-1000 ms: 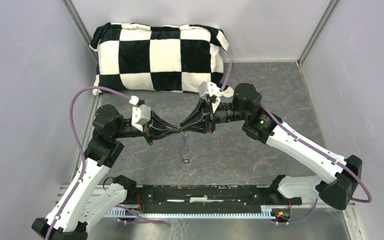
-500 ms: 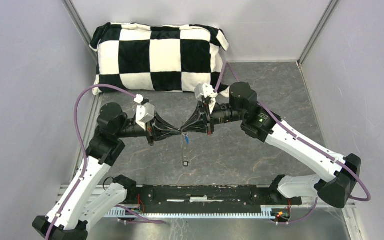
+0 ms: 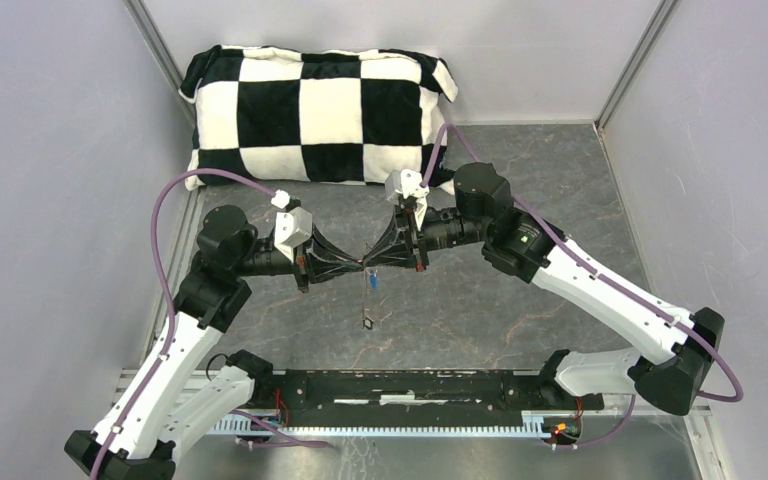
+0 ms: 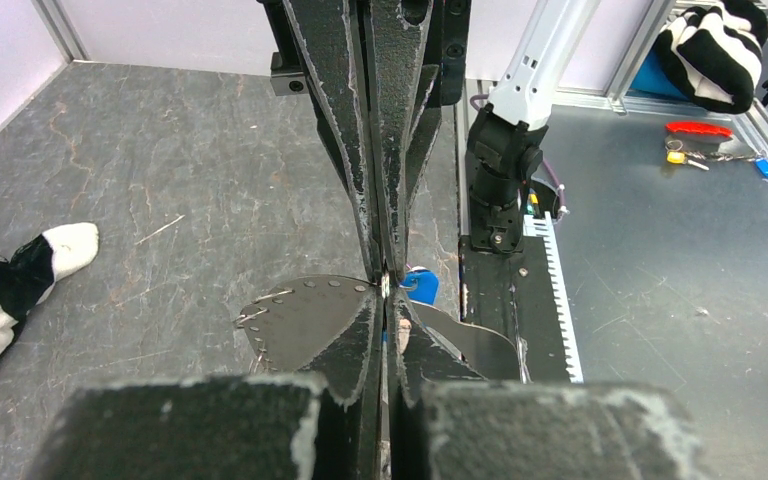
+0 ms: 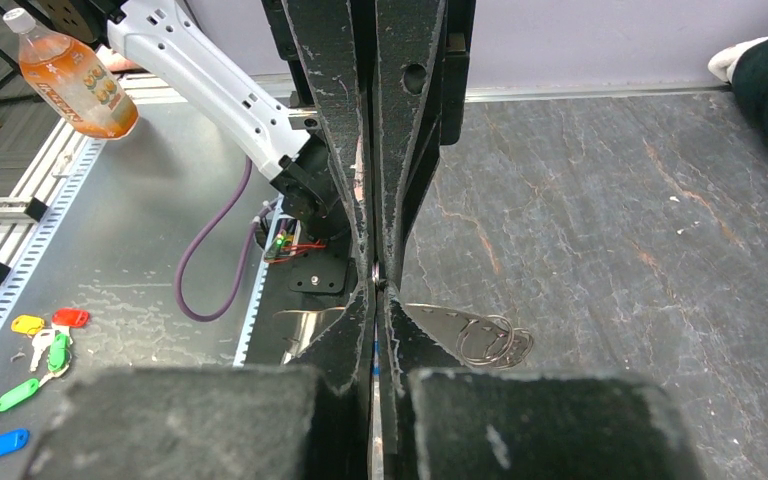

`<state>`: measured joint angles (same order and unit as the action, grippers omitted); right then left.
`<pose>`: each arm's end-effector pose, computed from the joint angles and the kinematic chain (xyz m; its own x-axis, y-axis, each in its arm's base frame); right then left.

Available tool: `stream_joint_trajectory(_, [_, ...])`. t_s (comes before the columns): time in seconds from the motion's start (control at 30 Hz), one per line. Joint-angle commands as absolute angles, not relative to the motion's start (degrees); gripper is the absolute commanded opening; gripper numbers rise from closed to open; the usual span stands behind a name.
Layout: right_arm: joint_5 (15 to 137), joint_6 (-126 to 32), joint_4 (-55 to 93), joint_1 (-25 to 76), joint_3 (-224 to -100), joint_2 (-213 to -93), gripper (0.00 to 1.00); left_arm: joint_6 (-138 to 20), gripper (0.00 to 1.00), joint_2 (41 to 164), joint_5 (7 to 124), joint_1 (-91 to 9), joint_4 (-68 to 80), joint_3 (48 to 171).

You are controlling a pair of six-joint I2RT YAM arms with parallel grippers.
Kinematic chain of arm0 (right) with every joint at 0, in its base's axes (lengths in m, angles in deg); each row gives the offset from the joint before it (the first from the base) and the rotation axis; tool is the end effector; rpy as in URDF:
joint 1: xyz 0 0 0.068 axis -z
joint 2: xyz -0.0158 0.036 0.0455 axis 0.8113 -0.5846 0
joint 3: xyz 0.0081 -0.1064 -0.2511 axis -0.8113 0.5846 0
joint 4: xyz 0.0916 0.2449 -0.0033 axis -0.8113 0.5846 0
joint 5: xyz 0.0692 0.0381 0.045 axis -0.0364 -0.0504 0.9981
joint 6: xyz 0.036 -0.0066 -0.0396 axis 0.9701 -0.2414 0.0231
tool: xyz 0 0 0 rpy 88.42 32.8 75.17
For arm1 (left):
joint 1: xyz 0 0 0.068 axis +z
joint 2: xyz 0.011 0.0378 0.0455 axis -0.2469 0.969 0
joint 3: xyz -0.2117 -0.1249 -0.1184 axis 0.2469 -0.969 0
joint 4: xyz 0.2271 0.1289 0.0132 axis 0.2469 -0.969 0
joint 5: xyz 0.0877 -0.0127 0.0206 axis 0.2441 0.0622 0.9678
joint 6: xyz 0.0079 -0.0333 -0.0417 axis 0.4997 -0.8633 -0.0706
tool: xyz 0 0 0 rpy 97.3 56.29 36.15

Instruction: Put the keys on the keyring

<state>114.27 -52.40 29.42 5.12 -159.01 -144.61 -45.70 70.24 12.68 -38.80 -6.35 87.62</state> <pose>0.1658 0.2307 0.4054 -0.1554 -0.1522 -0.9760 -0.9828 -0.0762 0.1684 0.1293 -0.0932 0.3778 -0.0248 0.0282 -0.9993 0.9967 0.0774 -0.0225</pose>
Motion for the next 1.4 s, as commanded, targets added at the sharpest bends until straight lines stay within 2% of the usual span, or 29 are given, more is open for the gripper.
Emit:
stream_joint_trajectory(0.0, [111.9,-53.4,35.4,5.4,-163.0,-145.6,0.0,-43.5,0.03,69.2,12.1,-38.9,-3.3,88.9])
stream_joint_trajectory(0.1, [110.3,-56.4,39.9,5.0,-166.1,-147.1,0.0,-42.6,0.21,69.6,11.7,-38.9,-5.3,89.3])
stream_joint_trajectory(0.23, [106.4,-58.9,45.8,3.9,-170.3,-149.1,0.0,-37.3,0.34,70.5,11.9,-38.9,-11.6,91.0])
stream_joint_trajectory(0.37, [102.8,-61.5,51.5,2.7,-174.3,-150.7,0.0,-28.6,0.37,72.3,12.7,-39.0,-20.6,93.8])
stream_joint_trajectory(0.53, [99.0,-63.9,57.2,0.0,-178.4,-153.5,0.01,-27.6,0.37,73.9,13.2,-38.9,-22.5,94.8])
stream_joint_trajectory(0.77, [97.7,-63.9,58.2,-2.3,-181.6,-155.5,0.0,-27.1,0.31,76.2,12.9,-38.9,-23.8,95.3])
stream_joint_trajectory(0.93, [97.4,-63.7,58.4,-2.9,-183.2,-156.4,0.0,-18.8,0.03,77.2,13.0,-38.9,-30.7,97.0])
stream_joint_trajectory(1.03, [97.4,-63.4,58.1,-2.9,-183.3,-155.9,0.0,-14.3,0.02,77.3,13.2,-38.9,-35.7,97.4])
stream_joint_trajectory(1.37, [98.2,-60.9,54.4,-2.8,-180.4,-152.2,0.0,-13.1,0.02,76.9,12.4,-38.9,-36.3,97.9])
